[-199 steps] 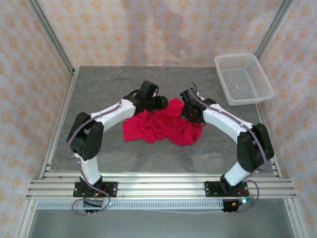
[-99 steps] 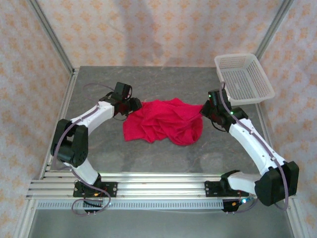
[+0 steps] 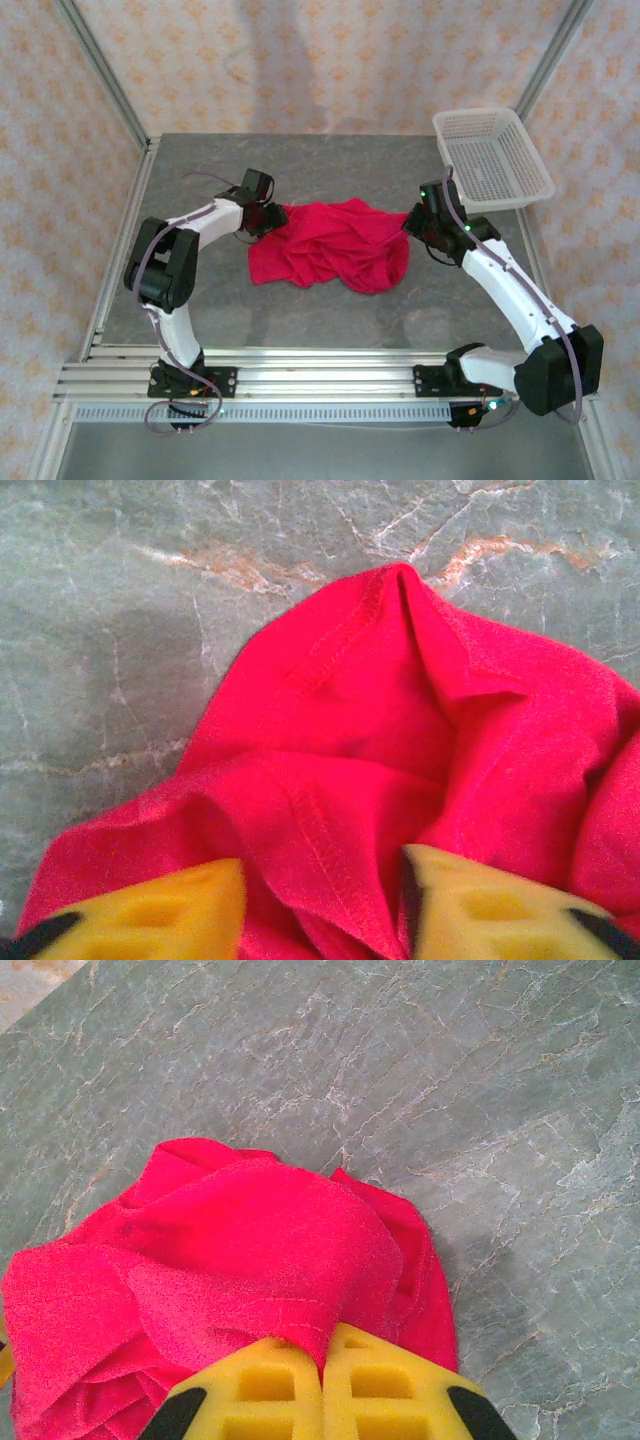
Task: Fold the inside-out t-shirt
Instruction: Flatten out the T-shirt at the center of the table.
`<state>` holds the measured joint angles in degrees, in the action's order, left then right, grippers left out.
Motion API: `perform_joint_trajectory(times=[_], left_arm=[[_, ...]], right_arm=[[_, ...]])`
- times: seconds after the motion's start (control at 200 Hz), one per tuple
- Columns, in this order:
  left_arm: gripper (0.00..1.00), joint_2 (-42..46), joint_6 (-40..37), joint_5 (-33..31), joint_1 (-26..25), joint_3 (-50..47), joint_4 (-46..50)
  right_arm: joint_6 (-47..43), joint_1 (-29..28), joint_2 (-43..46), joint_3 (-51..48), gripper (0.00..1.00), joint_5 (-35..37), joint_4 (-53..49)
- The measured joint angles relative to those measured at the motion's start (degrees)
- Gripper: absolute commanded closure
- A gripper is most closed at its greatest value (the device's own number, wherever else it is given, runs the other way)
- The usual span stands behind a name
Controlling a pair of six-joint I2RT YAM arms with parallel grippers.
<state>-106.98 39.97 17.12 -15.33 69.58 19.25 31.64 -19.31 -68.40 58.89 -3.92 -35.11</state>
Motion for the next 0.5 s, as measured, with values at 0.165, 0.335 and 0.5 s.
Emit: perform_joint_trajectory(times=[0.165,0.335,0.5], left_arm=[[1.0,-2.05,0.48,-0.22,0.33,3.93,0.87],[1.0,-0.52,0.0,0.44,4.76,14.27,7.23],[1.0,6.47,-0.17,2.05,15.04,28.81,12.37]], right_arm=[[-0.28,0.26,-0.52,0.17,1.0,-0.26,-0.13],[-3.28,4.0,-1.66,7.3,1.0,-0.63,-4.13],[-6.25,10.36,-1.84,20.9,1.0,-0.59,-6.47]])
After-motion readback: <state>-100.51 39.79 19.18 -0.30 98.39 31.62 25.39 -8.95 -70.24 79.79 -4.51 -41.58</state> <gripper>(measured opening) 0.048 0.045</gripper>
